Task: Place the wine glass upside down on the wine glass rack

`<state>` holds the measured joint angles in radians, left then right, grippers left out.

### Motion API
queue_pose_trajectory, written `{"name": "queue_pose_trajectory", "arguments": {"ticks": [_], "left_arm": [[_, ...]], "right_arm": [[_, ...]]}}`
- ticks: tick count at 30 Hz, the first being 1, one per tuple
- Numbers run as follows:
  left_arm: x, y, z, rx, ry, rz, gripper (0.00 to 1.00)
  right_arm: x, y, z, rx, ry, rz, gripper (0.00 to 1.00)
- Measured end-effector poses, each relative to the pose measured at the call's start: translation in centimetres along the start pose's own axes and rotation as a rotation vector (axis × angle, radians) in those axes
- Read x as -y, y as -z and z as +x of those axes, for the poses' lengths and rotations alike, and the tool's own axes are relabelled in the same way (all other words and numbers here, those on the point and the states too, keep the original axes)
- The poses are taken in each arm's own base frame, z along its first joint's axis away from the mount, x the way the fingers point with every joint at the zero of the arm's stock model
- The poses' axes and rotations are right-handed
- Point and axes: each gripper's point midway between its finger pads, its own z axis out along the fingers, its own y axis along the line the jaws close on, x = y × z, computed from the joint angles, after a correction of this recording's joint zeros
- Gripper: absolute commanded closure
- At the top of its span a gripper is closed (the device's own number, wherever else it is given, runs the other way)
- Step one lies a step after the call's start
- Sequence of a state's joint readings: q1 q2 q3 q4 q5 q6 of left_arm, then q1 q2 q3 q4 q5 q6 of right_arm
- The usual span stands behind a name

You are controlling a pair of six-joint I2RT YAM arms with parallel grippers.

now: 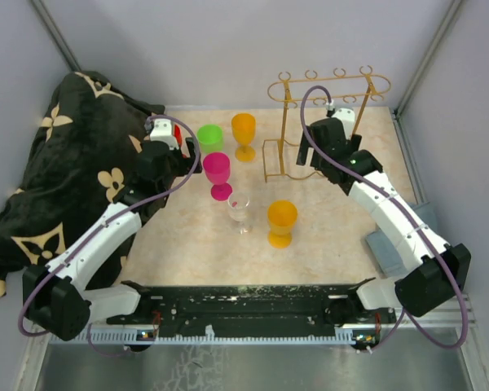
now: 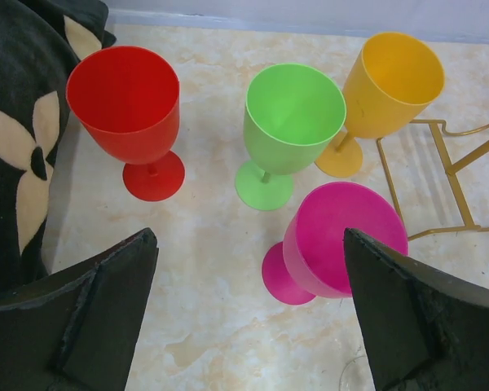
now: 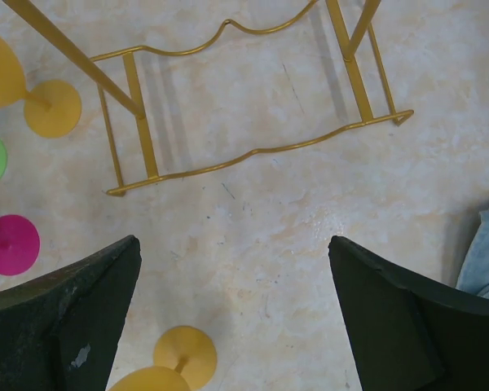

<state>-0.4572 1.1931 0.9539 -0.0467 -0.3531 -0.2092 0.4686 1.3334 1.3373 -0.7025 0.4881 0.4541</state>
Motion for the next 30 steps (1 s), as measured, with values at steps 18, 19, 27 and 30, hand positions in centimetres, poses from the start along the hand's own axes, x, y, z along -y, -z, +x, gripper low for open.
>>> {"name": "queue_pose_trajectory", "arguments": {"ticks": [18,19,27,30], "left_arm": [[1.1,-1.1,-0.1,-0.042,0.001,0.025,0.0],[1.3,-1.2,-0.1,-0.05,0.001,0.028,0.0],[1.7,-1.6,0.4,-0.116,-0.008,0.031,0.0],[1.8,-1.5,0.8,-0.136,-0.008,0.032,0.0]], "right_arm": [[-0.6,1.6,-1.4,0.066,0.063,-0.095,0.2],[-0.7,1.7,-1.2,0.054,0.072,-0.107,0.2],[-2.7,2.3,-0.2,-0.074,0.149,-0.206,0.33],[-3.4,2.4,1.7,-0.16,0.177,-0.257,0.33]]}}
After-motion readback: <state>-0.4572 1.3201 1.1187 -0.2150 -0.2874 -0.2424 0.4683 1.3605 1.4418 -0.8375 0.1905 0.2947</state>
